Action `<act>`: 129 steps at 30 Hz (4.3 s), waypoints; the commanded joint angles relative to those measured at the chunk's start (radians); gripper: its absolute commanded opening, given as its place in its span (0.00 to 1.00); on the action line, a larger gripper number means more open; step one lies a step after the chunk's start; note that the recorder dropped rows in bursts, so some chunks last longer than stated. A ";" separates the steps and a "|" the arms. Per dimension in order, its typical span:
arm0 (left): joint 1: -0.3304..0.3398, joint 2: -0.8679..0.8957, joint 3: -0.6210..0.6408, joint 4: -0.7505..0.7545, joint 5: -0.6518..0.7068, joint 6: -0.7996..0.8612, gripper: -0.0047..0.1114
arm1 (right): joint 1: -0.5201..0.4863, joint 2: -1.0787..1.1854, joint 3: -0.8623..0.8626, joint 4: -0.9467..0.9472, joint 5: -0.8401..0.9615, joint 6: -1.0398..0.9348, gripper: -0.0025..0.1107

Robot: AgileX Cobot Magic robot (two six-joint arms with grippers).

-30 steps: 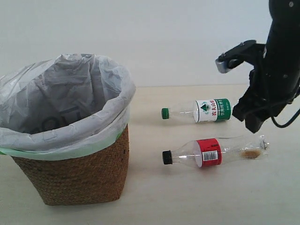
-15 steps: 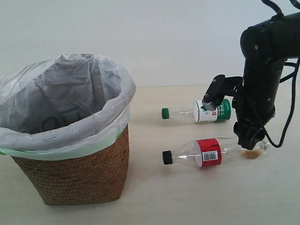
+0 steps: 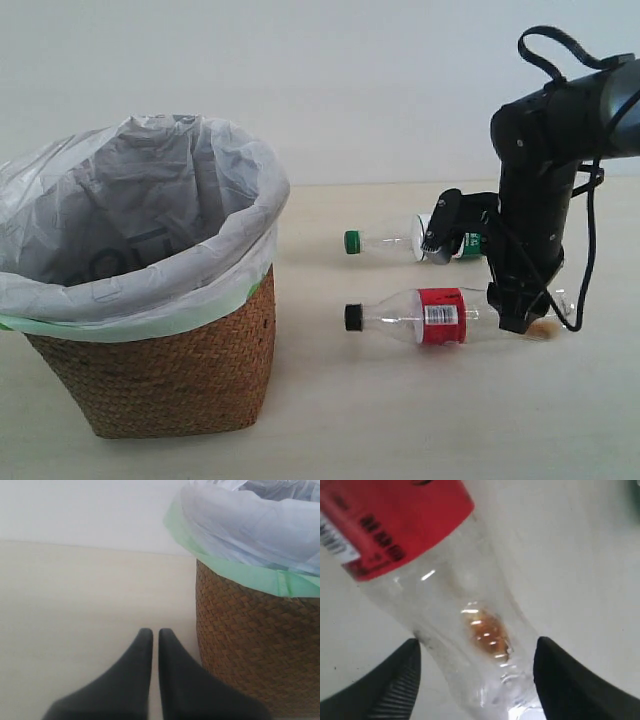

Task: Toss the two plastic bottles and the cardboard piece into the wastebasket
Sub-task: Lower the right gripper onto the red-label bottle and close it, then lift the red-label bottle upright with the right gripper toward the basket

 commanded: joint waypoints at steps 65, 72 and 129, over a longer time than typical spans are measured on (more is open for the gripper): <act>0.002 -0.003 0.004 0.005 -0.006 -0.005 0.07 | 0.047 -0.406 0.228 0.518 -0.500 0.432 0.02; 0.002 -0.003 0.004 0.005 -0.006 -0.005 0.07 | 0.148 -0.528 0.505 0.574 -0.952 0.434 0.02; 0.002 -0.003 0.004 0.005 -0.006 -0.005 0.07 | -0.225 -0.748 0.296 0.664 -0.157 0.509 0.02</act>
